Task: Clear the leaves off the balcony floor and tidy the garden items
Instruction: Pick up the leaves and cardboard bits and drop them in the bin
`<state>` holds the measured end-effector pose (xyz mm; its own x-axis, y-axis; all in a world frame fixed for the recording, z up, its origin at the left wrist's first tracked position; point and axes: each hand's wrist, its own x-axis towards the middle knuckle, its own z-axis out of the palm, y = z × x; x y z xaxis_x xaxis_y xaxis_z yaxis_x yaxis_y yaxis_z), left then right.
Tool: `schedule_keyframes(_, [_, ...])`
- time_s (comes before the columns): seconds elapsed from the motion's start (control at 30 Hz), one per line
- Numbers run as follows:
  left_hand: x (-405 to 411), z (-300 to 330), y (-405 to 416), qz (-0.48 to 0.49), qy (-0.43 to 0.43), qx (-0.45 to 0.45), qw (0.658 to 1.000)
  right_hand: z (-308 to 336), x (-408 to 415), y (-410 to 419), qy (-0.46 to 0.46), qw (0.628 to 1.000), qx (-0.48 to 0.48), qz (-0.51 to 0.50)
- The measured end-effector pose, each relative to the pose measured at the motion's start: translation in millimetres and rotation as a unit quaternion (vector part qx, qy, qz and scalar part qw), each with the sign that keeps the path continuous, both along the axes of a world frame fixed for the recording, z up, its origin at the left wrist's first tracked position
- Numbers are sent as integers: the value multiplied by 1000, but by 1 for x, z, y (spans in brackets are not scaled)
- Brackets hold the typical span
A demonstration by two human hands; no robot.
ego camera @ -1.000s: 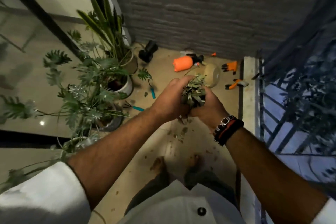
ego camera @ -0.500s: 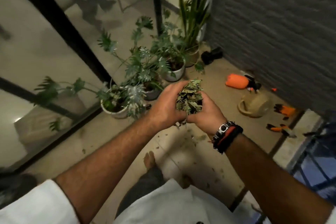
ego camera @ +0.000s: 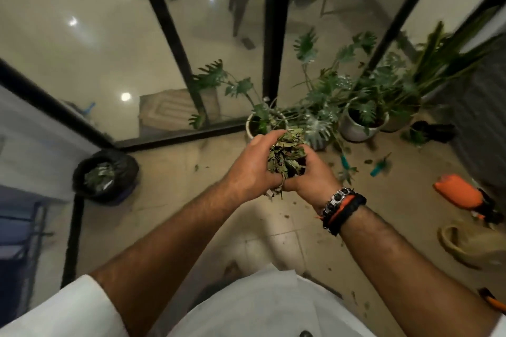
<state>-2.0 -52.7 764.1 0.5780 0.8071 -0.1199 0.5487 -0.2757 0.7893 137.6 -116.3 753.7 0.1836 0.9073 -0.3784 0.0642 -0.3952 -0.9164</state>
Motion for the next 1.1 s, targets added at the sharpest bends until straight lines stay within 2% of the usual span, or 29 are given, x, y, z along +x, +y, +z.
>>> schedule_keyframes(0.43, [-240, -8, 85, 219, -7, 10, 976, -10, -225, 151, 16, 977, -10, 210])
schedule_keyframes(0.63, [-301, -23, 120, 311, -2, 6, 950, -26, -292, 218, 16, 949, -16, 313])
schedule_keyframes(0.83, [-349, -28, 155, 417, -6, -9, 909, -36, -350, 283, 3, 912, -19, 410])
schedule_keyframes(1.1, [-422, -55, 199, 501, -11, -41, 865, -56, -436, 348, -34, 875, -37, 482])
